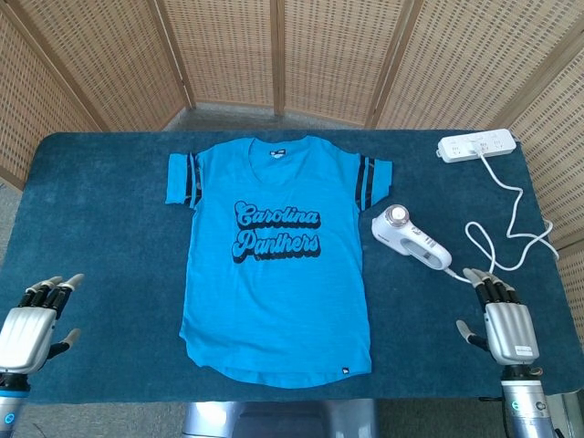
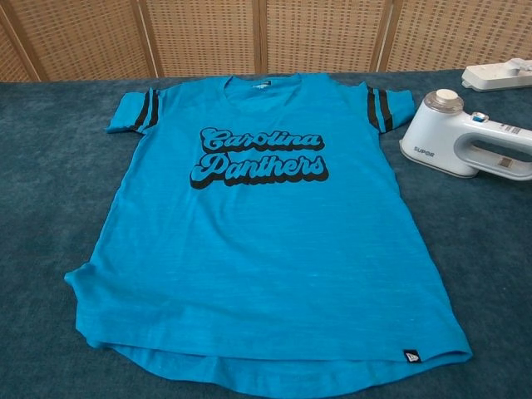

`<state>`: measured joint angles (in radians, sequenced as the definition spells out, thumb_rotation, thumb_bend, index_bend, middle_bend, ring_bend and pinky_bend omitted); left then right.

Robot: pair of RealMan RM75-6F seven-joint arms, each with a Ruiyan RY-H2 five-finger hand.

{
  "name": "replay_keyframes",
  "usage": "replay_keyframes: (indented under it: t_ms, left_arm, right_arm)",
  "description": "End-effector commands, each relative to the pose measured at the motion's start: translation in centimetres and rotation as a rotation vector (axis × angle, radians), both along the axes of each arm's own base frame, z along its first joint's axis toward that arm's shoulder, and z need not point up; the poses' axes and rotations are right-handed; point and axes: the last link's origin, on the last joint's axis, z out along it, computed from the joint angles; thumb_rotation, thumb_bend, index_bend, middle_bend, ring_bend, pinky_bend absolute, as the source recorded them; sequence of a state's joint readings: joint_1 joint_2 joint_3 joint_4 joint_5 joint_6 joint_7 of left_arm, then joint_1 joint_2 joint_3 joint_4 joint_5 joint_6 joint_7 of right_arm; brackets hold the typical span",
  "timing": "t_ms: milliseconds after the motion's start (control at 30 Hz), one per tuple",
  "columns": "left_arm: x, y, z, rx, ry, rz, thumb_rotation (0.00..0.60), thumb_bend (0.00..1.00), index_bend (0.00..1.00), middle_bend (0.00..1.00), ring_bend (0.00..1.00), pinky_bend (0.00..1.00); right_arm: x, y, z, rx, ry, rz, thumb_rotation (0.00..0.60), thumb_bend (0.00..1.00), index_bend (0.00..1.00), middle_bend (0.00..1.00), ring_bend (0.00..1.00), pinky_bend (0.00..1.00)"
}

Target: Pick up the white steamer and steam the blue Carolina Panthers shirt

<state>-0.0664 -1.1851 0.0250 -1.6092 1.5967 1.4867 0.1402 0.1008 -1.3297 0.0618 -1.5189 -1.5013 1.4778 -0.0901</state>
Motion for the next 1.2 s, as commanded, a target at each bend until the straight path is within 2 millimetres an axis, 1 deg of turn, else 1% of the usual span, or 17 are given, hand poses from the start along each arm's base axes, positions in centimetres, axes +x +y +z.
replay_keyframes:
  t_ms: [33, 100, 267, 400, 533, 667, 767, 1100, 1200]
  left_arm:
    - [0.6, 0.3, -0.4, -0.043, 0.010, -0.029, 0.600, 0.20, 0.10, 0.27, 0.16, 0.19]
    - [0.9, 0.5, -0.9, -0.074, 0.015, -0.044, 0.600, 0.20, 0.10, 0.27, 0.16, 0.19]
    - [2.6, 1.4, -3.1, -0.187, 0.034, -0.105, 0.600, 0.19, 0.10, 0.27, 0.16, 0.19]
    - [3.7, 2.0, -4.4, -0.233, 0.047, -0.145, 0.600, 0.19, 0.11, 0.27, 0.16, 0.19]
    - [5.1, 2.4, -6.6, -0.295, 0.062, -0.190, 0.600, 0.19, 0.17, 0.27, 0.16, 0.19]
    - [6.4, 2.5, -8.8, -0.352, 0.072, -0.223, 0.600, 0.20, 0.17, 0.27, 0.16, 0.19]
    - [7.3, 2.7, -9.9, -0.381, 0.078, -0.247, 0.600, 0.20, 0.17, 0.27, 0.16, 0.19]
    - [8.8, 3.2, -12.3, -0.443, 0.083, -0.260, 0.600, 0.25, 0.20, 0.27, 0.16, 0.19]
    - [9.0, 3.3, -12.8, -0.454, 0.080, -0.257, 0.600, 0.26, 0.22, 0.27, 0.16, 0.18]
  right_arm:
    - [0.1, -0.1, -0.1, 0.000, -0.005, 0.000, 0.600, 0.29, 0.12, 0.17, 0.17, 0.21]
    - [0.1, -0.1, -0.1, 0.000, -0.009, -0.003, 0.600, 0.29, 0.12, 0.17, 0.17, 0.21]
    - [-0.1, 0.1, -0.2, -0.002, -0.014, -0.011, 0.600, 0.29, 0.12, 0.17, 0.17, 0.21]
    - [-0.1, 0.2, 0.0, -0.011, -0.013, -0.013, 0.600, 0.29, 0.12, 0.17, 0.17, 0.21]
    - [-0.2, 0.3, 0.3, -0.019, -0.015, -0.014, 0.600, 0.29, 0.12, 0.17, 0.17, 0.21]
    - [-0.4, 0.5, 0.6, -0.031, -0.020, -0.016, 0.600, 0.29, 0.12, 0.18, 0.17, 0.21]
    - [-0.4, 0.6, 0.8, -0.036, -0.023, -0.015, 0.600, 0.29, 0.12, 0.18, 0.17, 0.21]
    - [-0.7, 0.7, 1.1, -0.048, -0.031, -0.021, 0.600, 0.29, 0.12, 0.19, 0.18, 0.21]
    - [-0.6, 0.6, 1.1, -0.046, -0.031, -0.017, 0.600, 0.29, 0.12, 0.19, 0.18, 0.21]
